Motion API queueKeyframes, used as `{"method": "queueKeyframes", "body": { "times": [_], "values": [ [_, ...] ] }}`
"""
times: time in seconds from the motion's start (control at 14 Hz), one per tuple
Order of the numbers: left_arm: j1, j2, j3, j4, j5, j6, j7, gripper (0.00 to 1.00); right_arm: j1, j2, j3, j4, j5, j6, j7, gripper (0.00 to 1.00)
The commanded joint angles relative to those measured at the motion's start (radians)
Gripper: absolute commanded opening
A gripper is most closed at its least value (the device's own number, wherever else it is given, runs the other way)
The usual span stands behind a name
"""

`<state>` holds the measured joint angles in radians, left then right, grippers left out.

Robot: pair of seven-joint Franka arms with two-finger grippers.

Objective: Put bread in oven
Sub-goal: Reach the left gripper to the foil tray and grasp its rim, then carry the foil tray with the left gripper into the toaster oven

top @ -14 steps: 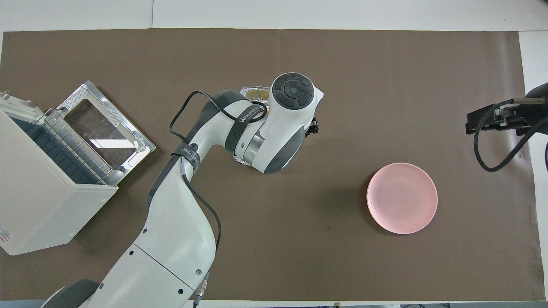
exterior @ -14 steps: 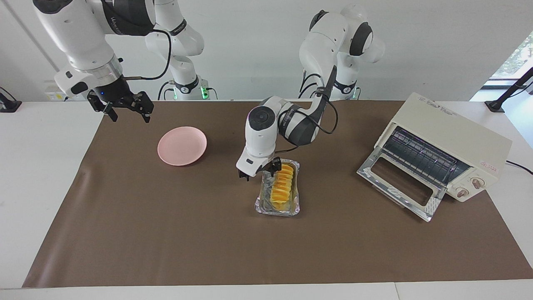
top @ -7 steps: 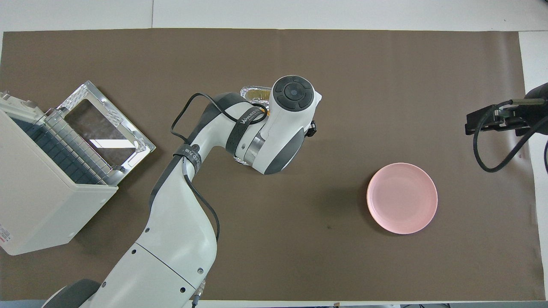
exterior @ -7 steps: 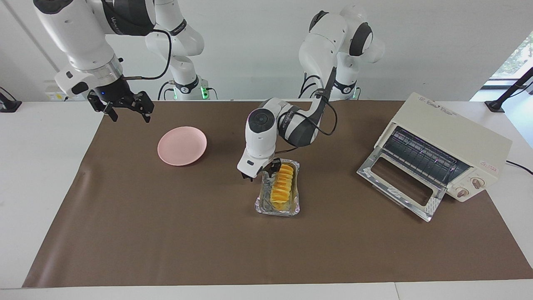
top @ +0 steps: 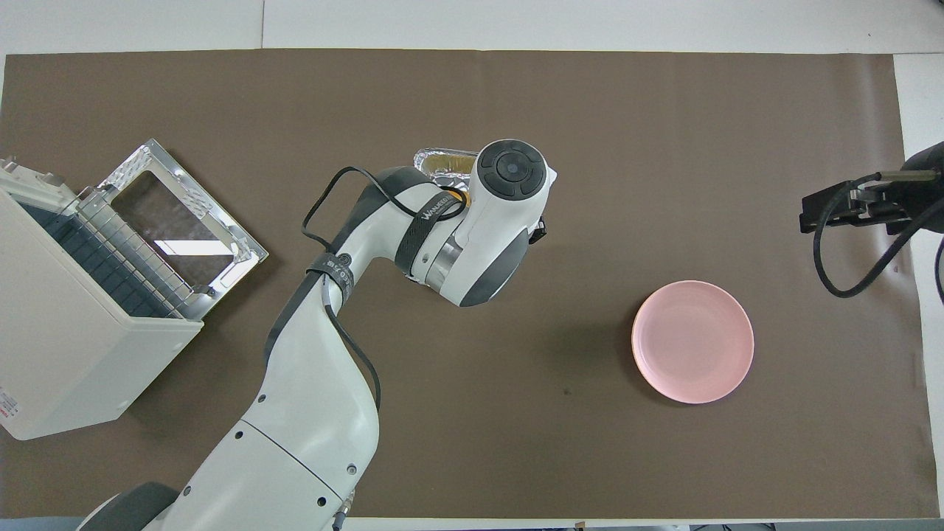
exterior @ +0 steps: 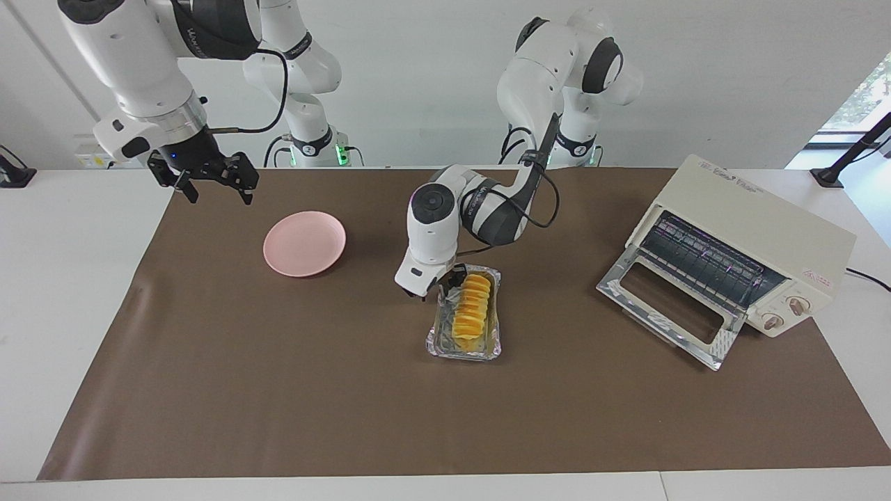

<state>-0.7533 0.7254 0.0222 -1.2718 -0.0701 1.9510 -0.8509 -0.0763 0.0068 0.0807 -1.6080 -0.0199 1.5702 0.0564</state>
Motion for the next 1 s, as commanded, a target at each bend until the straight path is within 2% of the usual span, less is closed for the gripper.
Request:
{"method": "queueKeyframes", "body": {
  "times": [0.0, 0.36, 0.57, 0.71, 0.93],
  "values": [
    [0.000, -0.001, 0.007, -0.014, 0.006, 0.023, -0.019, 0.00, -0.011, -0.019, 0.008, -0.018, -0.008, -0.006, -0.020, 1.00],
    [0.009, -0.006, 0.008, -0.011, 0.004, -0.006, -0.017, 0.00, -0.011, -0.019, 0.008, -0.018, -0.008, -0.006, -0.020, 1.00],
    [0.035, -0.053, 0.024, 0.006, -0.029, -0.087, -0.022, 0.00, -0.011, -0.019, 0.008, -0.018, -0.008, -0.006, -0.020, 1.00],
    [0.061, -0.080, 0.065, 0.034, -0.031, -0.185, -0.022, 0.00, -0.011, -0.019, 0.008, -0.018, -0.008, -0.006, -0.020, 1.00],
    [0.081, -0.121, 0.184, 0.032, -0.069, -0.231, -0.045, 0.00, -0.011, -0.019, 0.008, -0.018, -0.008, -0.006, -0.020, 1.00]
  ]
}}
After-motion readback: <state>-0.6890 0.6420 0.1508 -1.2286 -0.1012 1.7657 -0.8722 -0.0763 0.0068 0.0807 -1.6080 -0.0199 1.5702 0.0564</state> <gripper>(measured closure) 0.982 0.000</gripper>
